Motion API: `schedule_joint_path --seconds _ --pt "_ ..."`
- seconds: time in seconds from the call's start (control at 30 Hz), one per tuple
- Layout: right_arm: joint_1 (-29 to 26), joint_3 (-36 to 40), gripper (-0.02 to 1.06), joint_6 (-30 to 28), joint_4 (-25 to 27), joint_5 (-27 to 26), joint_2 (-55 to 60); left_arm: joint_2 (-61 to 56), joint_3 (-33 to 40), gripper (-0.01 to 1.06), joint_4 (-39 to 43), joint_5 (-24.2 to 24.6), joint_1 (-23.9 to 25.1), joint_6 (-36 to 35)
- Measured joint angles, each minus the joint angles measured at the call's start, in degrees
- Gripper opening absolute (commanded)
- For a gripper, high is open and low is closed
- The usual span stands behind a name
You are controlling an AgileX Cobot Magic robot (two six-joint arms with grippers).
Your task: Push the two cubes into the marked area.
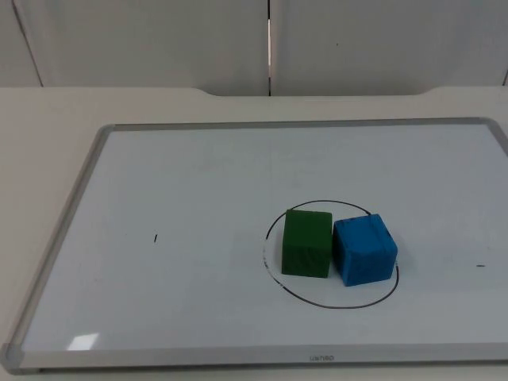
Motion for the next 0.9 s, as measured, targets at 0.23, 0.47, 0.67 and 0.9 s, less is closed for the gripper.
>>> schedule_joint_path --seconds 0.23,0.47,0.67,0.9 --pt "0.0 0.0 0.0 0.0 0.0 0.0 0.0 0.0 0.0 0.39 -1.72 0.0 0.0 0.0" --pt "0.0 0.0 0.0 0.0 0.0 0.0 0.0 0.0 0.0 0.82 -1.72 0.0 0.0 0.0" --pt "0.0 0.0 0.0 0.0 0.0 0.0 0.0 0.0 0.0 0.83 -1.72 0.0 0.0 0.0" --pt "0.0 0.0 0.0 0.0 0.0 0.0 0.0 0.0 0.0 0.83 -1.72 0.0 0.0 0.0"
